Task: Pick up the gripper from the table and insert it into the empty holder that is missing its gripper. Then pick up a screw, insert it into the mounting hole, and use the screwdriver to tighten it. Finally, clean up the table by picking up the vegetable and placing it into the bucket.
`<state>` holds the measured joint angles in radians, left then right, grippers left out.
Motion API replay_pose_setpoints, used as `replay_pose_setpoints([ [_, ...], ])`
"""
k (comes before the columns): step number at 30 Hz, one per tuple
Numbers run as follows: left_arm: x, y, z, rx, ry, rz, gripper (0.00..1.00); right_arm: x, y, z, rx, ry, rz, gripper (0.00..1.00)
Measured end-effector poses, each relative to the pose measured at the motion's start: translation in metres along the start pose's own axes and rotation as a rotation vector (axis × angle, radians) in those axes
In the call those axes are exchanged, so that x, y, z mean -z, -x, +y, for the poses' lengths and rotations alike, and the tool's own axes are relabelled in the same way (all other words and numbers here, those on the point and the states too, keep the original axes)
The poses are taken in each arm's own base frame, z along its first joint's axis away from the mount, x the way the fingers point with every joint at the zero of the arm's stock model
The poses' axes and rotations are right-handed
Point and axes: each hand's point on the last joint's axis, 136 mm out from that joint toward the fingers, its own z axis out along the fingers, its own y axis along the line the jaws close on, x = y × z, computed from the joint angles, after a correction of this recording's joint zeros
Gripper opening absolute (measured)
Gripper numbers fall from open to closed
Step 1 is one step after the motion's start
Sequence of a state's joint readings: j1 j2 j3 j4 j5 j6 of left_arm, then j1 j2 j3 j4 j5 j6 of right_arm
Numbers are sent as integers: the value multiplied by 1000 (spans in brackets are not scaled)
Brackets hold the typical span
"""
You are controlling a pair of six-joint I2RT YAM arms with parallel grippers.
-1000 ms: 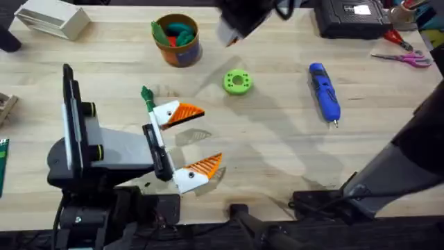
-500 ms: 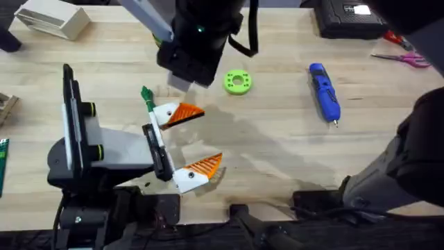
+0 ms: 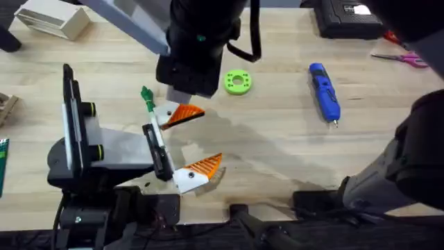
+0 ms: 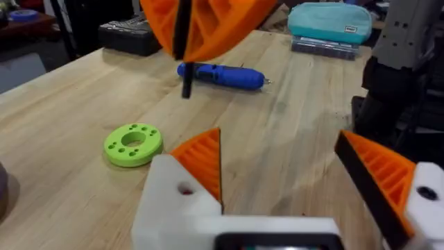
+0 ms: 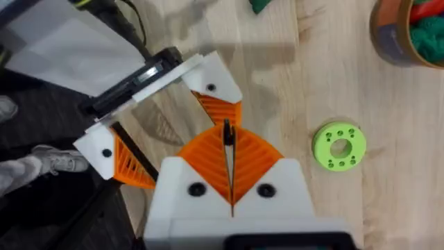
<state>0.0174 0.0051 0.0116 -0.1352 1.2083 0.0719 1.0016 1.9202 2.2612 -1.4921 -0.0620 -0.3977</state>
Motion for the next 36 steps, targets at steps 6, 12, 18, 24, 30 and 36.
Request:
replay_pose_setpoints([
  [6,0,0,0,0,0,0,985,-11,2,3,11,12,20,7],
  [12,0,0,0,0,0,0,985,-16,7,17,64,28,26,7],
  [18,0,0,0,0,0,0,985,-17,8,20,78,32,29,7],
  [24,0,0,0,0,0,0,985,-28,9,19,78,40,51,7],
  [30,0,0,0,0,0,0,985,-35,10,18,78,44,60,7],
  [36,0,0,0,0,0,0,985,-36,11,18,78,42,56,7],
])
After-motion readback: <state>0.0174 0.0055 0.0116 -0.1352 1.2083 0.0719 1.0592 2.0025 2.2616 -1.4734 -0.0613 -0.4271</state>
